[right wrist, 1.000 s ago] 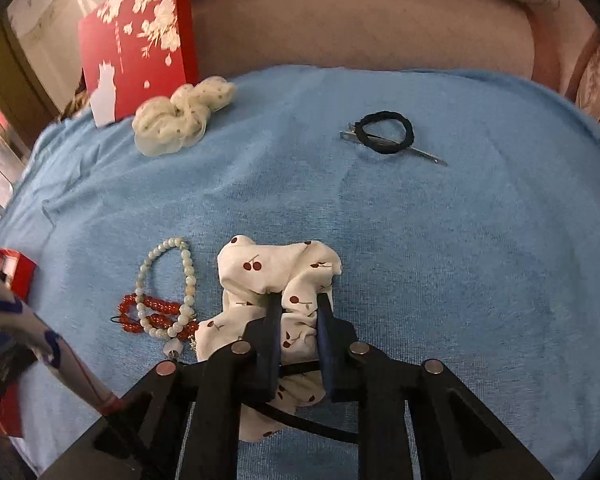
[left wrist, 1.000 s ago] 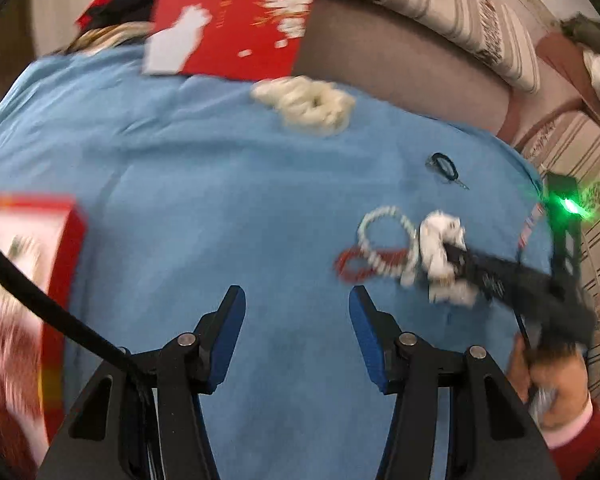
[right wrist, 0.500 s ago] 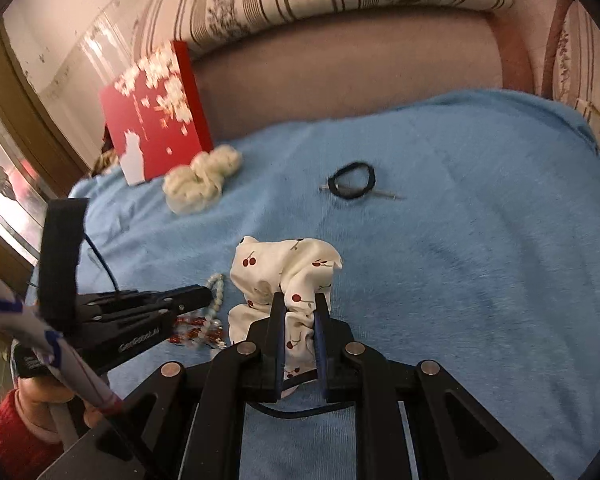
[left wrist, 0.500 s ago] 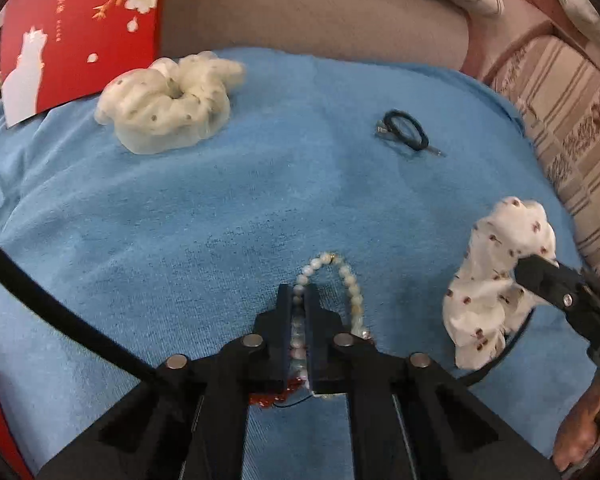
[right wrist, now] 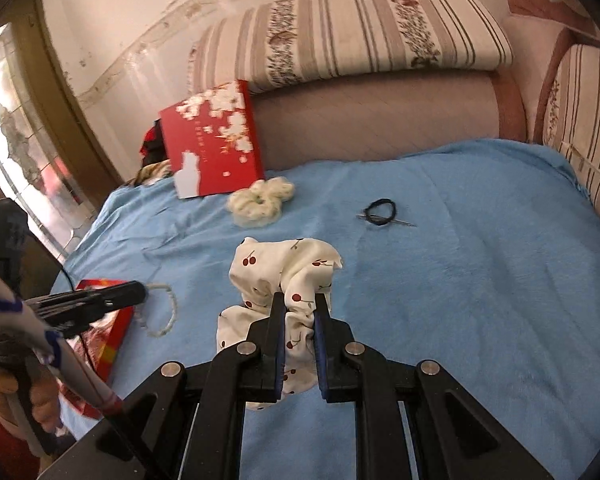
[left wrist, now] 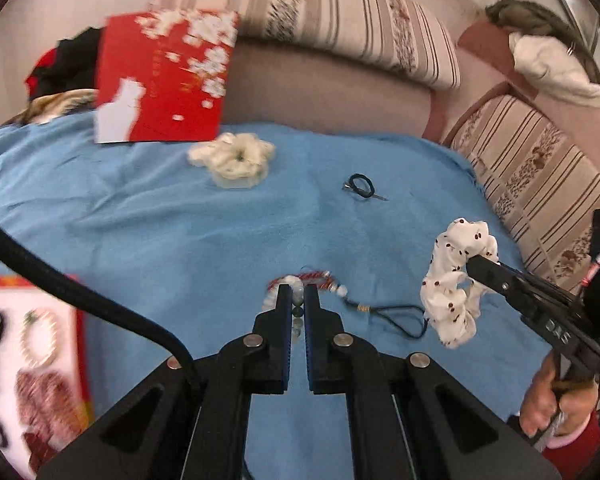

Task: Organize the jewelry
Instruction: 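Grasp white cherry-print scrunchie with right gripper while left gripper grasps white bead bracelet, then carry scrunchie and bead bracelet into the tray and open both grippers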

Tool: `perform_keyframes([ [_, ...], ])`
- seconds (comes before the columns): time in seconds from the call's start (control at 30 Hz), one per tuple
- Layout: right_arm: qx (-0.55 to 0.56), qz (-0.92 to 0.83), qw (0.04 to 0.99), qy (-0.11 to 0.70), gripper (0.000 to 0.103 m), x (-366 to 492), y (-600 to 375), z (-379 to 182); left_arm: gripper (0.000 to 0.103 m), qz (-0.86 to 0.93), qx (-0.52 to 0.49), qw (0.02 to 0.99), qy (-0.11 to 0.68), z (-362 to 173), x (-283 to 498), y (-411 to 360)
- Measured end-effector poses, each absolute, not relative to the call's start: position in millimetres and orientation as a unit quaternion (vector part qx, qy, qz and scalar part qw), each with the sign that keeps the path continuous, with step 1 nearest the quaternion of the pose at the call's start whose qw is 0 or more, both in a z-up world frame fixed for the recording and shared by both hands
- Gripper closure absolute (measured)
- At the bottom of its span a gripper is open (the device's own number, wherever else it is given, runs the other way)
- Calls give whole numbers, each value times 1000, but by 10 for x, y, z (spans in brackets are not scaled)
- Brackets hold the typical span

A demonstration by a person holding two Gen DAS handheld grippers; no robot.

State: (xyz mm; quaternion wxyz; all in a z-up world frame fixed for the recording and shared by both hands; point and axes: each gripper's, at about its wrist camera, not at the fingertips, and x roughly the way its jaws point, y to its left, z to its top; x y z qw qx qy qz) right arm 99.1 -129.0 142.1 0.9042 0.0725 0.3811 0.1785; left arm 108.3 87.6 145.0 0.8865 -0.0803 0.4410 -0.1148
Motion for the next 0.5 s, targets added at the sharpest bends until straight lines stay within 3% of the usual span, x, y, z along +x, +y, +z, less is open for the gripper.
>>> perform_keyframes([
  [0.23,41,213,895,389,90,654,-869,1461,98,-58,-96,892,438,1618,404,1689],
  [0.5,-1,272,874,403,90,398,-49,1423,98,45,-123,879,459,1449,-91,2803],
])
